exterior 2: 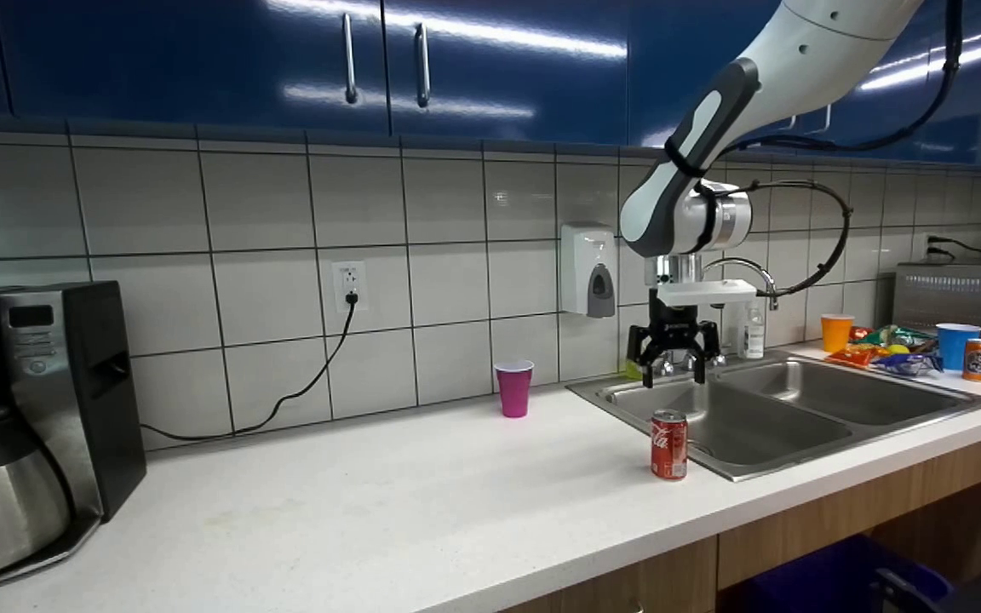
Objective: Take the can out of the sink on the left.
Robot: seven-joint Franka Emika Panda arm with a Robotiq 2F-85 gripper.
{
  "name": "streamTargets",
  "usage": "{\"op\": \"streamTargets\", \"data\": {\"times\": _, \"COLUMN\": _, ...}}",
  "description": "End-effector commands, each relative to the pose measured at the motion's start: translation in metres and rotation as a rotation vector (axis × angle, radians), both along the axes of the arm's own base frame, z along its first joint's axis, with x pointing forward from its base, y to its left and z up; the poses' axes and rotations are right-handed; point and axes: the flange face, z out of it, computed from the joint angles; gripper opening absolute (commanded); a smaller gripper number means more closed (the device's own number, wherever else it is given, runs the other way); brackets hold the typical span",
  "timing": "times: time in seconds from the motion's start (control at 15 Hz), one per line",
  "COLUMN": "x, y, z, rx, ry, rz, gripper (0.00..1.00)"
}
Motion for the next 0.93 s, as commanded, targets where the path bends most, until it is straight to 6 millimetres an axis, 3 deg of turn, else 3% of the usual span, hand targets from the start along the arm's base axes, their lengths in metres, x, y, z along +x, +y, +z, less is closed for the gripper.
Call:
{"op": "streamTargets", "data": {"times": 0.0, "x": -0.017, "y": -0.012, "z": 0.025, "rx": -0.008, "ry": 0.002, "rz": -0.045, "gripper": 1.00}}
{"op": "streamTargets", "data": {"times": 0.53, "x": -0.033, "y": -0.069, "z": 0.044, "rx": -0.008, "ry": -0.022, "rz": -0.159, "gripper": 1.00}}
{"op": "streamTargets", "data": {"times": 0.8, "x": -0.039, "y": -0.088, "z": 0.051, "rx": -0.010, "ry": -0.025, "rz": -0.204, "gripper": 1.00}}
{"op": "streamTargets", "data": {"times": 0.87, "x": -0.031, "y": -0.084, "z": 0.039, "rx": 0.002, "ry": -0.036, "rz": -0.172, "gripper": 1.00}}
